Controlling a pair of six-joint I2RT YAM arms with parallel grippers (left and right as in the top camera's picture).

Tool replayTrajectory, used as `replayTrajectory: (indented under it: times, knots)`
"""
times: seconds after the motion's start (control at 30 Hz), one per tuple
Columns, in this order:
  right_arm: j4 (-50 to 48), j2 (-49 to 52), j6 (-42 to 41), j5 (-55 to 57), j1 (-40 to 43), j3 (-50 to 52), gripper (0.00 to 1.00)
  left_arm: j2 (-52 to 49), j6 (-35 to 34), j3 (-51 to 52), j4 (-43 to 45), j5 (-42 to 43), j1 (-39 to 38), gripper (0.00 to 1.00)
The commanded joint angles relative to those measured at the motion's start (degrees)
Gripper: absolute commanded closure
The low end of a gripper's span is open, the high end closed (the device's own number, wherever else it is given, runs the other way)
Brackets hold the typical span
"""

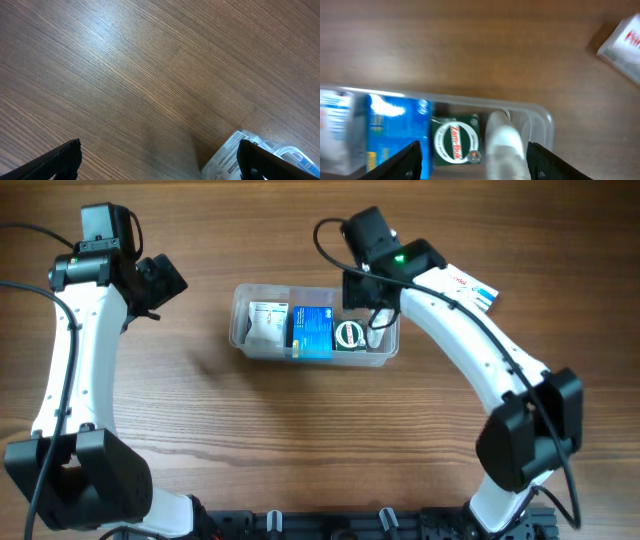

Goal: Pack container
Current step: 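Move the right gripper to the white-red Panadol box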

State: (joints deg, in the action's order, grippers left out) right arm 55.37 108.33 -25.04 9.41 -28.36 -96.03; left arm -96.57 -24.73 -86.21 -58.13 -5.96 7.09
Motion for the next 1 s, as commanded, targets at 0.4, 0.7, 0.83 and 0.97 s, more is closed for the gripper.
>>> replayTrajectory:
  times: [0.4,0.7,0.83,0.97]
  knots:
    - [-2.9,-5.8,16.7,4.2,23.0,-2.2,0.00,0.0,0.3,-0.2,0.0,0.1,0.2,0.00]
    - [-9.4,-5.3,37.9,-6.8,31.6,-0.8,0.00,0.0,0.3,-0.2,0.0,0.1,0.2,0.00]
    - [-9.3,-3.0,44.3,-9.9,32.9,-0.6,0.00,0.0,0.3,-0.2,0.0,0.1,0.2,0.00]
    - [-8.2,1.1,47.7,-10.0,33.2,0.1,0.00,0.0,0.3,-0.2,0.0,0.1,0.2,0.00]
